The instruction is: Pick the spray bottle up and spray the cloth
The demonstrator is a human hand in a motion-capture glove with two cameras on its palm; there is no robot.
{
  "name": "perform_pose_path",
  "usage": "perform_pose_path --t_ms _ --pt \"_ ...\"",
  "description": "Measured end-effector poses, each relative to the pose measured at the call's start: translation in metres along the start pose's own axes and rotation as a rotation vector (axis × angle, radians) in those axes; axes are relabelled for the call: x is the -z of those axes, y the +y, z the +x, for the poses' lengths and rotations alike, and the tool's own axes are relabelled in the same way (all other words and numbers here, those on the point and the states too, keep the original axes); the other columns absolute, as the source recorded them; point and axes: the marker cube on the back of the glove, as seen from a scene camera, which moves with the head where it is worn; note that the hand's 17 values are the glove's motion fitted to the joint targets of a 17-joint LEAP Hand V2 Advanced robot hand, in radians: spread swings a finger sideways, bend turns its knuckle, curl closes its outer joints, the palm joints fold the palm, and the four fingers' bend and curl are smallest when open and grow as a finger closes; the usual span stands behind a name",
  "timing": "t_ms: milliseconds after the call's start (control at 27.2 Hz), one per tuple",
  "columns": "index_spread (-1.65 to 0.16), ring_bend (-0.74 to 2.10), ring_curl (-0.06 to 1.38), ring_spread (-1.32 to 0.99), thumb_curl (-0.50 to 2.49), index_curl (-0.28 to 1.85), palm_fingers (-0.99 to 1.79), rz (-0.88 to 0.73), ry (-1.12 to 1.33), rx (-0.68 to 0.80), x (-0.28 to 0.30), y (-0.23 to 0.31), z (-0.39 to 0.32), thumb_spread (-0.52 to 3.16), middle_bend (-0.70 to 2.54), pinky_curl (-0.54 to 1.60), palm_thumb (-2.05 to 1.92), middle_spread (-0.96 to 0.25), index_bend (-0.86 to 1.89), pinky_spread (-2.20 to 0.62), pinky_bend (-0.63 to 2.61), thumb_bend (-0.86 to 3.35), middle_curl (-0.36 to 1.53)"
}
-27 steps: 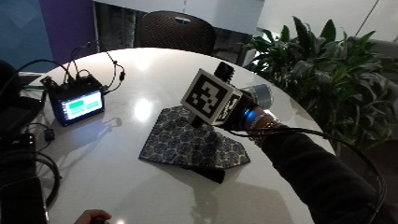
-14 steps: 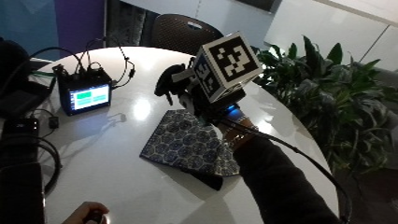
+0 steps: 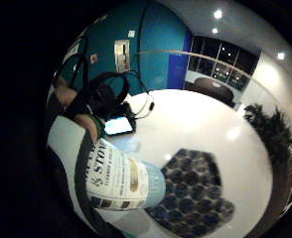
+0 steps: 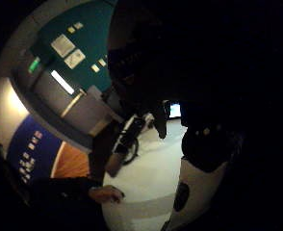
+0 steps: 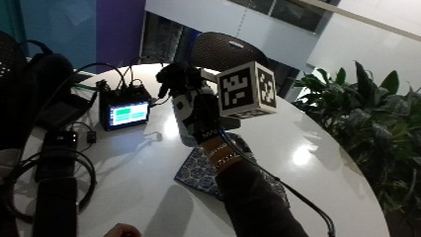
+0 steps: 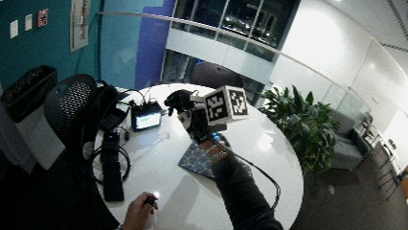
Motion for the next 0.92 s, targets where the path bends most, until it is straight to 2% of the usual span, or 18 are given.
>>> perform_pose_path --t_ms 257,477,624,918 --pt "-0.26 0.55 0.42 -0.13 0.36 0.48 1.23 0.134 -0.252 -0.159 -0.03 0.012 0.019 1.34 0.34 0.37 0.88 -0.16 0.17 -0.14 0.42 -0.01 0.47" --pt "-0.26 0.55 0.43 -0.13 0.37 0.47 1.23 0.129 -0.372 -0.21 -0.053 0.027 0.011 1.34 0.33 0.38 0.89 -0.15 0.16 -0.13 0.42 -0.01 0.47" --pt "-0.26 0.55 0.43 -0.12 0.37 0.47 1.23 0.112 -0.412 -0.166 -0.057 0.033 -0.006 1.34 0.33 0.38 0.9 -0.14 0.16 -0.12 0.42 -0.01 0.47" --pt "-0.25 0.55 0.43 -0.12 0.37 0.47 1.23 0.134 -0.328 -0.034 -0.051 0.034 -0.033 1.35 0.33 0.38 0.9 -0.14 0.16 -0.12 0.43 -0.01 0.47"
